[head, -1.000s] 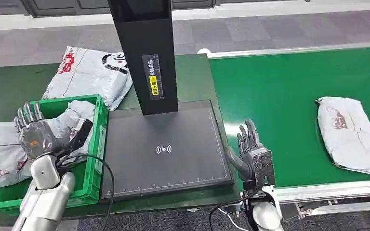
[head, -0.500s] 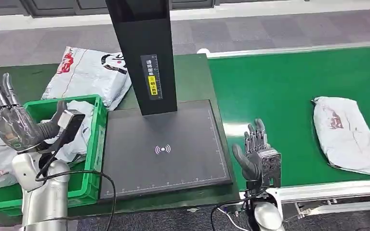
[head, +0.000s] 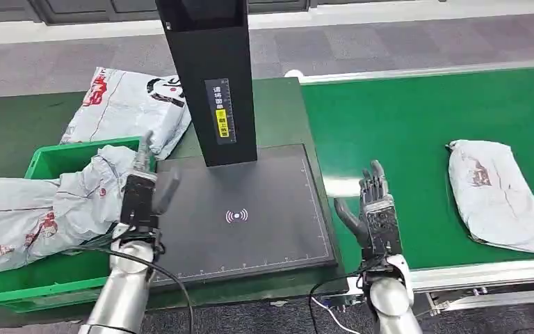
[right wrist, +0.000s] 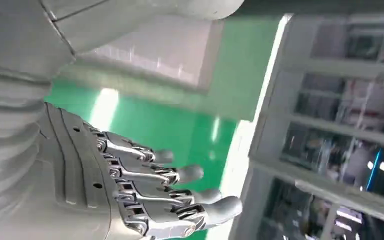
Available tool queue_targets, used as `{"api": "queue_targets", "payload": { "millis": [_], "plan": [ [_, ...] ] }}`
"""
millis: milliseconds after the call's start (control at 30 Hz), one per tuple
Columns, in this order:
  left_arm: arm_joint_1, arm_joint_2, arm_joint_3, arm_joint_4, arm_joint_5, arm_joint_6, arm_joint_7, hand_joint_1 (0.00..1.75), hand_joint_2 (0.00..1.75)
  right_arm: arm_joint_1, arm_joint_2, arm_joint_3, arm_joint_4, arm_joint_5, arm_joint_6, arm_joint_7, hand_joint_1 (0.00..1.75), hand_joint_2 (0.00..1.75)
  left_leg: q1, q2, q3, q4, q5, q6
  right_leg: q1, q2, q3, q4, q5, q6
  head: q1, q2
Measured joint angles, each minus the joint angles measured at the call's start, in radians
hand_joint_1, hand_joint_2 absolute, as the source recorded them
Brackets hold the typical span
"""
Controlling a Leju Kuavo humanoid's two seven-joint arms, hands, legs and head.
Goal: Moved the parcel from conveyor to table for the left to box.
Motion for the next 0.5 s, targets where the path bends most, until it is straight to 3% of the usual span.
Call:
{"api": "queue_targets", "payload": {
  "millis": [167,400,500],
  "plan": [
    [-0.020,-0.007,-0.095,0.135,0.146,-0.127,-0.005,0.00,1.75,-0.084,-0.052,-0.038,0.135,0.138,-0.073,0.015,0.00,1.75,-0.003,0.000,0.000,0.000,0.000,0.000,-0.001,0.000,0.000,0.000,0.000,0.000,0.000,0.000],
    [-0.067,-0.010,-0.162,0.278,0.134,-0.133,-0.029,0.00,1.75,-0.142,-0.098,-0.088,0.285,0.278,-0.193,0.043,0.00,1.75,-0.003,-0.001,0.000,0.000,0.000,0.000,0.000,0.000,0.000,0.000,0.000,0.000,0.000,0.000],
    [-0.094,-0.013,-0.181,0.327,0.123,-0.137,-0.032,0.00,1.75,-0.168,-0.126,-0.111,0.353,0.409,-0.280,0.103,0.00,1.75,-0.003,-0.001,0.000,0.000,0.000,0.000,0.000,0.000,-0.001,0.000,0.000,0.000,0.000,0.000]
  ]
}}
